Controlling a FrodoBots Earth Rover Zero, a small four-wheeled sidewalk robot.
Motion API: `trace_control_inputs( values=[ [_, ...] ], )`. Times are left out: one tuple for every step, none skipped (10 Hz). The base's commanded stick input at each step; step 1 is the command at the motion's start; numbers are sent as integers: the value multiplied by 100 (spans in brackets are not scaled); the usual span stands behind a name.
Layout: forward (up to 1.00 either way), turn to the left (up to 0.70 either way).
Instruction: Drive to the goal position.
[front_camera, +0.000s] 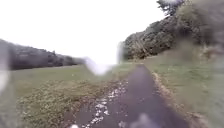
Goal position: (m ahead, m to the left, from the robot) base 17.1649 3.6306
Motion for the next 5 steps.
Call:
trace_control_inputs(
  values=[
    [70, 0],
    [70, 0],
    [70, 0],
    [70, 0],
    [70, 0]
  ],
)
